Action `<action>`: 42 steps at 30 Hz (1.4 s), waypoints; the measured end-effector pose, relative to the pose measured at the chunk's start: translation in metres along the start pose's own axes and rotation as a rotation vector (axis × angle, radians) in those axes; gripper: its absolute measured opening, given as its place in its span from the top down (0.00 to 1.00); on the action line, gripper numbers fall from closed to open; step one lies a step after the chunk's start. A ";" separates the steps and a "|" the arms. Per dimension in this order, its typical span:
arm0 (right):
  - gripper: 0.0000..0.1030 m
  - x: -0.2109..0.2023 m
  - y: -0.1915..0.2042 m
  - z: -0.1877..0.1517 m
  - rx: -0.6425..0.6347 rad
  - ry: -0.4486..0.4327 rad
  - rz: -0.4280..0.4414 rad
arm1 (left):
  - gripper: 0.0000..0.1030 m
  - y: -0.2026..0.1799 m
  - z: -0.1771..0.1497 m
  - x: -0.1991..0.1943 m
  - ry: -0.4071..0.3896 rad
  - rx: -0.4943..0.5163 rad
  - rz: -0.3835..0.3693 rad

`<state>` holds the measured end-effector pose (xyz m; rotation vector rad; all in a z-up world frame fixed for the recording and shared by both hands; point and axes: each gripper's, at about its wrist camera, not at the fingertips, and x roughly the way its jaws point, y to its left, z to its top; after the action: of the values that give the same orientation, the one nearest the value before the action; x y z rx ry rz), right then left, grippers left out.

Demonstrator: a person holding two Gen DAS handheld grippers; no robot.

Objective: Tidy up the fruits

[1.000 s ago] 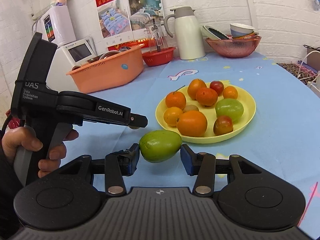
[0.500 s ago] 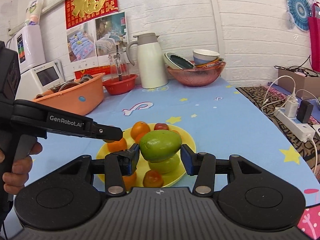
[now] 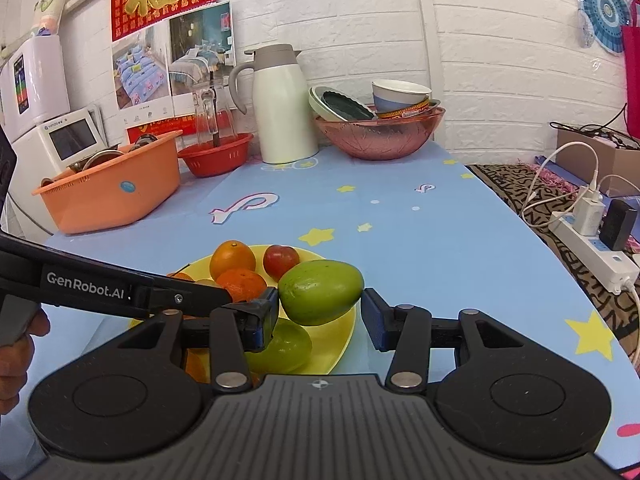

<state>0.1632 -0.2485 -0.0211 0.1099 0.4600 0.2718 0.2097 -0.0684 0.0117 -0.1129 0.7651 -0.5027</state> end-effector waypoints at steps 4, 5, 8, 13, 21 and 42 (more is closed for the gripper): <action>0.24 0.005 -0.003 0.000 0.007 0.013 0.009 | 0.00 0.000 0.000 0.004 0.008 0.003 -0.003; 0.24 0.006 -0.003 0.000 0.010 0.013 0.011 | 0.00 0.000 0.000 0.005 0.008 0.004 -0.003; 0.24 0.007 -0.004 0.001 0.016 0.014 0.019 | 0.00 0.000 0.000 0.006 0.007 0.007 0.000; 0.15 0.007 -0.004 0.001 0.010 0.012 0.035 | 0.00 0.001 -0.002 0.000 -0.012 0.003 0.022; 0.00 -0.001 -0.006 -0.003 0.019 -0.007 0.022 | 0.00 0.004 -0.006 -0.019 -0.067 -0.034 0.058; 0.00 -0.061 0.010 -0.005 -0.020 -0.004 -0.073 | 0.00 -0.009 -0.042 -0.087 -0.111 -0.062 0.287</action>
<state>0.1065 -0.2563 0.0017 0.0734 0.4562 0.2044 0.1241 -0.0320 0.0396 -0.0863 0.6751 -0.1983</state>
